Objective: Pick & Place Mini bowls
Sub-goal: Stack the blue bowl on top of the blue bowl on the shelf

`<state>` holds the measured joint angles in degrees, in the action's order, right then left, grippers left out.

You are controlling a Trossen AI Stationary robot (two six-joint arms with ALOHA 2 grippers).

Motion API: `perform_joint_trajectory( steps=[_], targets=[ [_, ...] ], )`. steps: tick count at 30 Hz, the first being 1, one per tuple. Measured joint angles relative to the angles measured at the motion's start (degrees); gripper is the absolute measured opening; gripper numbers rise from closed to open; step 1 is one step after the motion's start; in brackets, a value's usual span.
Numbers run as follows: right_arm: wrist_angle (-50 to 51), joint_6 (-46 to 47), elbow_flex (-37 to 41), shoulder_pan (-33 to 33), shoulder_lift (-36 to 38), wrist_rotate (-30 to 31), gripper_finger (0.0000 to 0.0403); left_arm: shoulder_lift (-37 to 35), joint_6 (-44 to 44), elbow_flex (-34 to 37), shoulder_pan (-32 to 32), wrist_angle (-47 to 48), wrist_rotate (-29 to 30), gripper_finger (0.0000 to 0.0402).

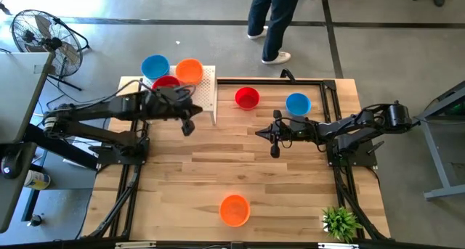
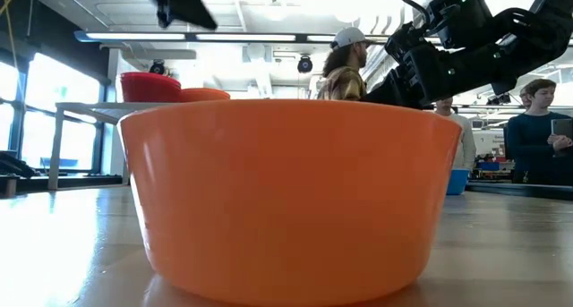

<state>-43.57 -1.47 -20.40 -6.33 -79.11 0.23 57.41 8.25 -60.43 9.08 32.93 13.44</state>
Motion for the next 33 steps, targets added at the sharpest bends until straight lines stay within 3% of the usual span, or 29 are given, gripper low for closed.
perform_joint_trajectory(
  steps=[5, 11, 14, 17, 21, 26, 33],
  targets=[
    [0.16, 2.37, 0.01, 0.01, 0.00, -0.03, 0.0000, 0.74, -0.96, 7.31, -1.72, -7.98, -0.54, 0.0005],
    [4.35, 6.82, -0.01, 0.01, 2.41, 0.27, 0.0000, -0.25, -7.84, 23.23, -7.08, -41.01, -1.01, 0.0002],
    [11.06, 10.51, -0.02, -0.15, 7.92, 4.81, 0.0002, -0.02, -8.65, 29.21, -7.38, -52.49, -1.10, 0.0002],
    [26.12, 15.67, -2.00, -1.54, 16.06, 8.87, 0.0015, 1.31, -8.48, 32.80, -7.26, -61.39, -1.12, 0.0002],
    [52.49, 25.33, -7.98, -5.19, 25.08, 16.44, 0.0049, 1.40, -9.78, 35.26, -7.26, -65.00, -1.00, 0.0003],
    [76.72, 39.29, -13.73, -12.50, 28.68, 20.92, 0.0101, 1.46, -11.20, 35.59, -7.26, -64.40, -1.14, 0.0003],
    [88.98, 46.57, -12.74, -23.00, 28.11, 21.03, 0.0144, 1.39, -11.49, 35.57, -7.26, -64.60, -3.08, 0.0003]
  ],
)
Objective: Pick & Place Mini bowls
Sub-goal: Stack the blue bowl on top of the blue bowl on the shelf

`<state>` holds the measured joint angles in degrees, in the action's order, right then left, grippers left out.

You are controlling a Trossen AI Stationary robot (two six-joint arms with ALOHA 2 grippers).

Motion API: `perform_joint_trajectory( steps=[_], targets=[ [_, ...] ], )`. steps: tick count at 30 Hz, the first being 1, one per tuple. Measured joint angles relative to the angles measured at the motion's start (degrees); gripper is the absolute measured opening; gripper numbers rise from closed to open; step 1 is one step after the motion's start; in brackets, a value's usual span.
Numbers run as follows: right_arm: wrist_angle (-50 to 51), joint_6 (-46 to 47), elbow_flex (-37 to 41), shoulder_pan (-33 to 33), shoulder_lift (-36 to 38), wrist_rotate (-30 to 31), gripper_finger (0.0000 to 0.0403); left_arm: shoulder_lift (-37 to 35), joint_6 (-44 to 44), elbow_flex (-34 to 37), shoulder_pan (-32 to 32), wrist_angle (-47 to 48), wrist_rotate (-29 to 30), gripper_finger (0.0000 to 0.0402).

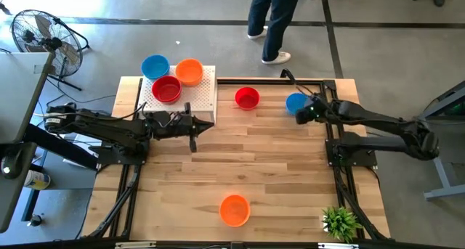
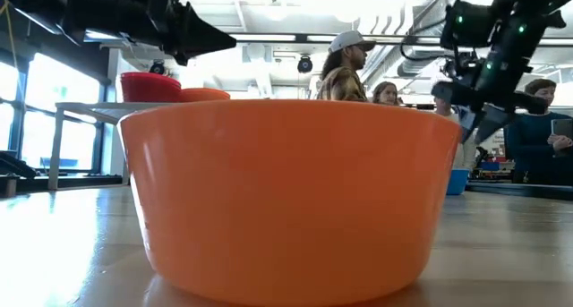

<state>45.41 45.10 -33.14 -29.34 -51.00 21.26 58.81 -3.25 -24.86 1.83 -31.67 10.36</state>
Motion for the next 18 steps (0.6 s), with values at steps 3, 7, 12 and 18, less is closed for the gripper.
perform_joint_trajectory(
  steps=[3, 7, 12, 18],
  targets=[
    [-0.60, 0.52, 0.71, -4.26, 0.00, 0.12, 0.0149, 0.00, 0.00, -0.02, 0.00, 0.00, -0.59, 0.0003],
    [-1.76, 0.01, 2.22, -9.72, -0.04, 0.09, 0.0143, 0.00, 0.02, -0.02, 0.00, 0.10, -0.88, 0.0003],
    [-6.90, -1.51, 4.53, -14.66, -0.04, -1.33, 0.0129, 0.00, 0.02, -0.04, 0.00, 0.13, -0.94, 0.0003],
    [-13.26, -3.11, 6.42, -17.87, -1.68, -4.38, 0.0117, 0.00, 0.04, -0.07, 0.00, 0.12, -2.43, 0.0003]
  ],
)
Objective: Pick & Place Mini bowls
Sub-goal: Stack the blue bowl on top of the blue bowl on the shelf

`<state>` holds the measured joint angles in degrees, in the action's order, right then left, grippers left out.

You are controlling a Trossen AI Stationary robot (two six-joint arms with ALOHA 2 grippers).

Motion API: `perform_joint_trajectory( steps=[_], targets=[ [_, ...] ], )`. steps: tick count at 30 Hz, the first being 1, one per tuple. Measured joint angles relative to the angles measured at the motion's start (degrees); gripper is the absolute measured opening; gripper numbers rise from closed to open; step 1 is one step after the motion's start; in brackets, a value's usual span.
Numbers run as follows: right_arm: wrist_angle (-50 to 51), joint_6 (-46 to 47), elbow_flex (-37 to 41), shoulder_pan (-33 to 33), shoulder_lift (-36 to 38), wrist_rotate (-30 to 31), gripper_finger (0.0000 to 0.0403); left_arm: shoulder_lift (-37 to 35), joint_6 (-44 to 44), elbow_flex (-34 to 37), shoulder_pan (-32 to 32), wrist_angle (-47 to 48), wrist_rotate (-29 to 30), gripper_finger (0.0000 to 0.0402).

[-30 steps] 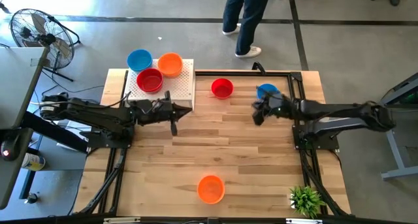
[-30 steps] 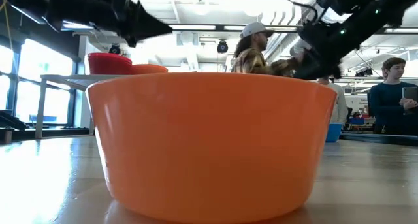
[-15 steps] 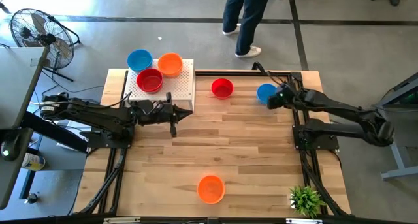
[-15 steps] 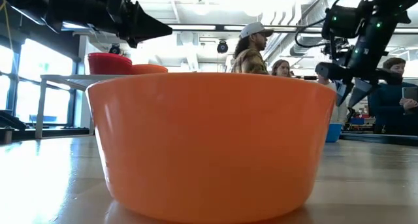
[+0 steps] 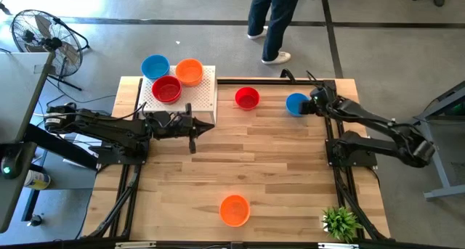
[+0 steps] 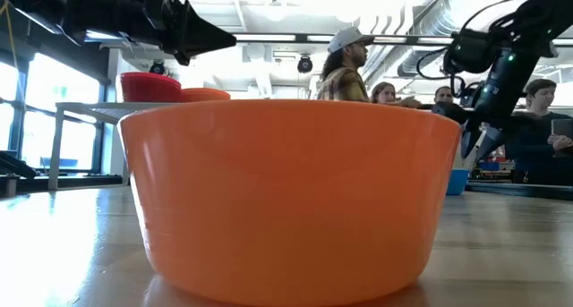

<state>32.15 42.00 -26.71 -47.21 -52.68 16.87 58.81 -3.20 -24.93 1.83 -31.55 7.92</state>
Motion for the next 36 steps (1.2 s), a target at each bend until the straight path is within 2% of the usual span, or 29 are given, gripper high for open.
perform_joint_trajectory(
  steps=[10, 18, 21, 28, 32, 36],
  targets=[
    [-7.91, -2.27, 0.65, -0.85, -11.04, -0.71, 0.0107, 0.00, 0.07, -0.02, 0.00, 0.12, -0.07, 0.0003],
    [-9.41, -3.63, 0.65, -0.83, -14.15, -1.66, 0.0029, 0.00, 0.17, -0.02, 0.00, 0.48, -1.14, 0.0003],
    [-9.56, -4.63, 0.63, -0.80, -13.10, -1.65, 0.0006, 0.00, 0.16, -0.02, 0.00, 0.61, -1.14, 0.0003],
    [-6.46, -6.07, 0.54, 0.37, -6.75, -5.48, 0.0003, 0.00, 0.08, -0.02, 0.00, 1.74, -1.00, 0.0003],
    [-3.14, -4.64, 0.54, 5.60, -2.87, -5.82, 0.0004, 0.00, 0.00, -0.02, 0.00, 1.77, -0.96, 0.0003],
    [-3.18, -0.07, 0.54, 14.45, -1.57, -5.74, 0.0003, 0.00, 0.35, -0.04, 0.00, 3.33, -1.97, 0.0003]
  ],
)
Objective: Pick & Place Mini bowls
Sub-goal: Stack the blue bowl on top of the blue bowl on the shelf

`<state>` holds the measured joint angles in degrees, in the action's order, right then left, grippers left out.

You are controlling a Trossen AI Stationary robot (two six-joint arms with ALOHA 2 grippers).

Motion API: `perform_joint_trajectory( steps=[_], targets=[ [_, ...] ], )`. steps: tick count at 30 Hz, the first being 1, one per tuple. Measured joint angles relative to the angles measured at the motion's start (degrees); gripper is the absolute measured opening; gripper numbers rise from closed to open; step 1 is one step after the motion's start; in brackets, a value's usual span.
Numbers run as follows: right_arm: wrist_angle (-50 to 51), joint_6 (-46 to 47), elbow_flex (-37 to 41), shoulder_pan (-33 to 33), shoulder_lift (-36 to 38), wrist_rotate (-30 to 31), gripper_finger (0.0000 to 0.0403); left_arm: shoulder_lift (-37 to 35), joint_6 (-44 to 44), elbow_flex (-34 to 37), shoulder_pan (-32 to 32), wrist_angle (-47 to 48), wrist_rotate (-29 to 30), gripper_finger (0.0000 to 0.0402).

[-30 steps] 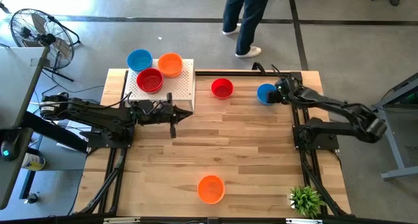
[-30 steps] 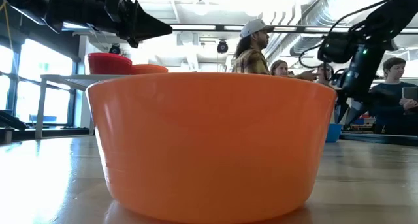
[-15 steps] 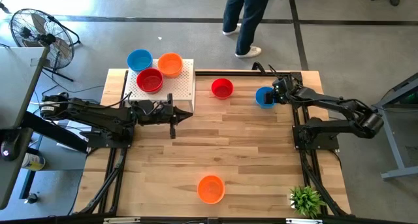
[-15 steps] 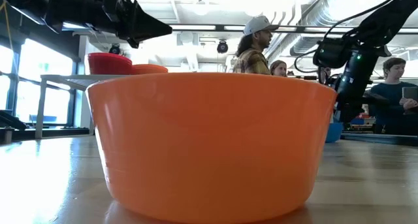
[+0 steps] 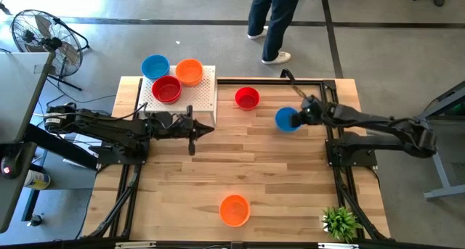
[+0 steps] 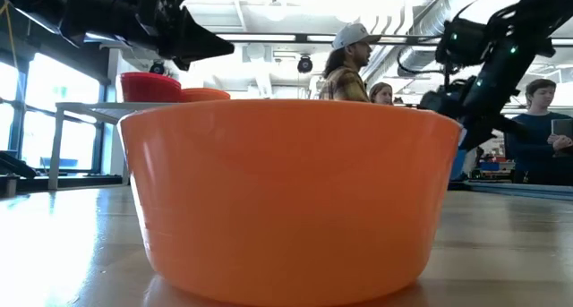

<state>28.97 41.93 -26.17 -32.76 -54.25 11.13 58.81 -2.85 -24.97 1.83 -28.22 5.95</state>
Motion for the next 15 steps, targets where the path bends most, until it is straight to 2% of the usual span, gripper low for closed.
perform_joint_trajectory(
  steps=[8, 12, 15],
  targets=[
    [-4.83, 8.46, -2.66, 16.94, -3.70, 3.24, 0.0002, 0.00, 2.25, -0.47, -0.37, 5.85, -1.20, 0.0003],
    [-4.85, 9.04, -8.10, 21.82, -9.37, 5.88, 0.0001, 0.02, 1.12, -3.24, -2.95, 13.52, -0.99, 0.0003],
    [-4.93, 7.93, -13.11, 23.71, -15.10, 6.45, 0.0001, 1.65, -0.35, -6.49, -5.33, 17.81, 1.58, 0.0003]
  ],
)
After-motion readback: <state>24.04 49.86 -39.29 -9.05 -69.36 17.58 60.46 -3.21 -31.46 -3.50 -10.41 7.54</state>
